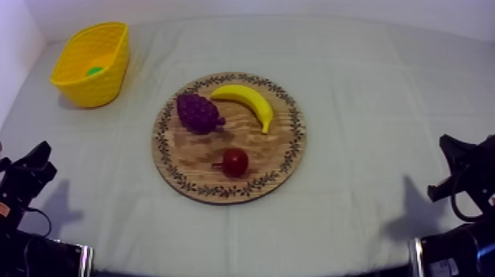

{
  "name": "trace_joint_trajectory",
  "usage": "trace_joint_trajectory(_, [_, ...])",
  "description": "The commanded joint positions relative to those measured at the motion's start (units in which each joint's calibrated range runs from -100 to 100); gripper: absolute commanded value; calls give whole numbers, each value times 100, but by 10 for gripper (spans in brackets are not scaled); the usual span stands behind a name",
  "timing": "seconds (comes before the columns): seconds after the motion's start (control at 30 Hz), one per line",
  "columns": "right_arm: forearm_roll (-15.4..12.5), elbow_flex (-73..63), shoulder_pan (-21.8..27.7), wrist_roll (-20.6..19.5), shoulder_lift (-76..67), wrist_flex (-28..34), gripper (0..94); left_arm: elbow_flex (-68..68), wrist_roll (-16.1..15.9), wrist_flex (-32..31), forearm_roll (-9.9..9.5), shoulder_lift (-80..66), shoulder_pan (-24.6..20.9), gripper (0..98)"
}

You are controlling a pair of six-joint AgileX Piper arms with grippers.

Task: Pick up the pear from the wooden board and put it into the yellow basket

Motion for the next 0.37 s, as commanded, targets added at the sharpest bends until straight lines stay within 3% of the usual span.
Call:
trace_joint_trajectory(0.0, [0, -2, 1, 1, -3, -1, 2, 6, 44, -3, -4, -3, 1, 1])
trace_joint_trajectory(0.33, [0, -2, 1, 0, -3, -1, 2, 8, 68, -10, -7, -3, 2, 1])
